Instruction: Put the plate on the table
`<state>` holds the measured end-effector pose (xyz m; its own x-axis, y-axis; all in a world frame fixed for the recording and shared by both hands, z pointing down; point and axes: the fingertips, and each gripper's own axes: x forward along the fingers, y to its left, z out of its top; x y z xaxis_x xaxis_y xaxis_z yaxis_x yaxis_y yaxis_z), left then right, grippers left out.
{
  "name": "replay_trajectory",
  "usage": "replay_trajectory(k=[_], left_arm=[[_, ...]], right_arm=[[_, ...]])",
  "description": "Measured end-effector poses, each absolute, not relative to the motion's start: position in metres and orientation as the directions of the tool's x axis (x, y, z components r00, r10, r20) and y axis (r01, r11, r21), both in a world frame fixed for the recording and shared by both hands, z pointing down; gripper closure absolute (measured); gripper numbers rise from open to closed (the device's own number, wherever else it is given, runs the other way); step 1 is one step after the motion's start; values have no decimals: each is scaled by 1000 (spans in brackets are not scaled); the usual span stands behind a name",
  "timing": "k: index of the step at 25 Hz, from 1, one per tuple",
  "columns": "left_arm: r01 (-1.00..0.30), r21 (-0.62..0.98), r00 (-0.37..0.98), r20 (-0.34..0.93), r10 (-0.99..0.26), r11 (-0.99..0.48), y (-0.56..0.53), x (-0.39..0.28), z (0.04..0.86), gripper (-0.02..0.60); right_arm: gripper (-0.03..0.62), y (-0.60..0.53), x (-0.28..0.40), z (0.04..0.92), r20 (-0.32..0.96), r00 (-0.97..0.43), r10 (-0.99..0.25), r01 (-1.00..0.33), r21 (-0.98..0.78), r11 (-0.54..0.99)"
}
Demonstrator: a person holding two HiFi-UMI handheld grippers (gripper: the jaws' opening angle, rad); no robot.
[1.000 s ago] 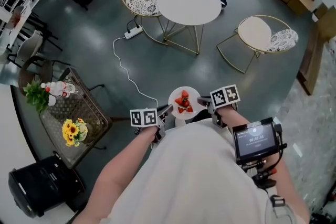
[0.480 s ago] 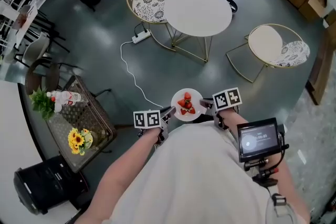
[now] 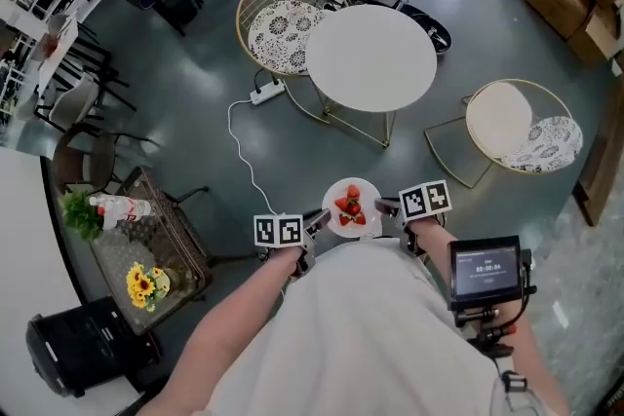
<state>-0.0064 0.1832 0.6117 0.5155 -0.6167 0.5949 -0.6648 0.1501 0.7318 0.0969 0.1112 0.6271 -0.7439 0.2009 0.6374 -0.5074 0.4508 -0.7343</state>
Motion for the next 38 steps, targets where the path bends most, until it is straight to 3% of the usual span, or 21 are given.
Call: replay_trajectory(k=[14,26,38], left_arm=[[-668,720,476,607,-637,187,116,-42,601,568],[-655,751,574,563,-594,79,33,-115,611,568],[-657,754,603,521,-604,-5,-14,-194,592,568]], right_arm=[[562,42,58,628,614,-760,213,-486,-755,441],[562,-26,-5,630,677,-726,117,-587,-700,406],[562,-71,-82,610,680,-732,43,-604,-677,421]])
